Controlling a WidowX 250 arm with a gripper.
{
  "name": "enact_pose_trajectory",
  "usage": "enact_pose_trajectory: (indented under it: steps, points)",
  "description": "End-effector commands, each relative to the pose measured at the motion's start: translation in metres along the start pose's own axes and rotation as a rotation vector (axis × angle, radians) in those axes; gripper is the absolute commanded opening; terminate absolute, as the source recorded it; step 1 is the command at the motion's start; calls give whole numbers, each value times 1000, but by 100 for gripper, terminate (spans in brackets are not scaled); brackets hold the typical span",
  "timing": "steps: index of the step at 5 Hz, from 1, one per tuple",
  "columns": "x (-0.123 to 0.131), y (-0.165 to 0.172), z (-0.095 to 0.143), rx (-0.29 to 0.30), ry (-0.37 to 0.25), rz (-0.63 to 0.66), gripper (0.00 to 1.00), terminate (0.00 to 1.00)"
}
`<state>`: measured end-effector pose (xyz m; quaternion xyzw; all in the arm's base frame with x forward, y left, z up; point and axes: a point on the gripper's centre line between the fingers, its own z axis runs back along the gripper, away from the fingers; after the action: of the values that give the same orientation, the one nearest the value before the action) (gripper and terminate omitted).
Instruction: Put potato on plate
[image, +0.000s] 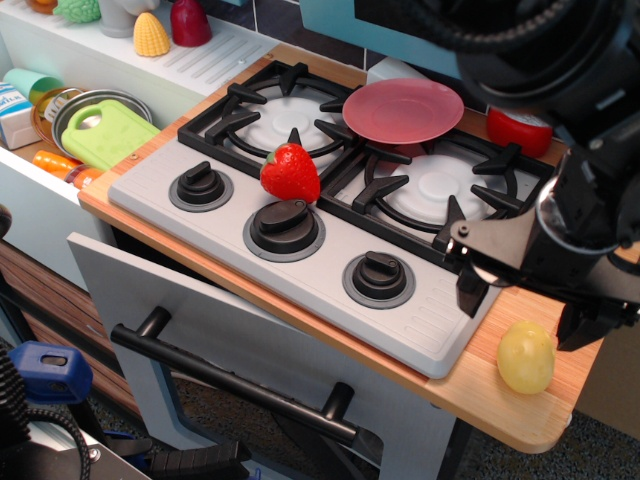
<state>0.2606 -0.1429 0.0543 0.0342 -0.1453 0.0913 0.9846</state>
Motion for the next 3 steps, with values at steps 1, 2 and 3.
enact_pose_trajectory:
  steps: [1, 2, 3]
  points:
    - [-2, -8, -7, -15, -47, 9, 100, 0]
    - [-4, -13, -18, -14, -68, 1, 100, 0]
    - [-5, -13, -29, -20, -62, -16, 100, 0]
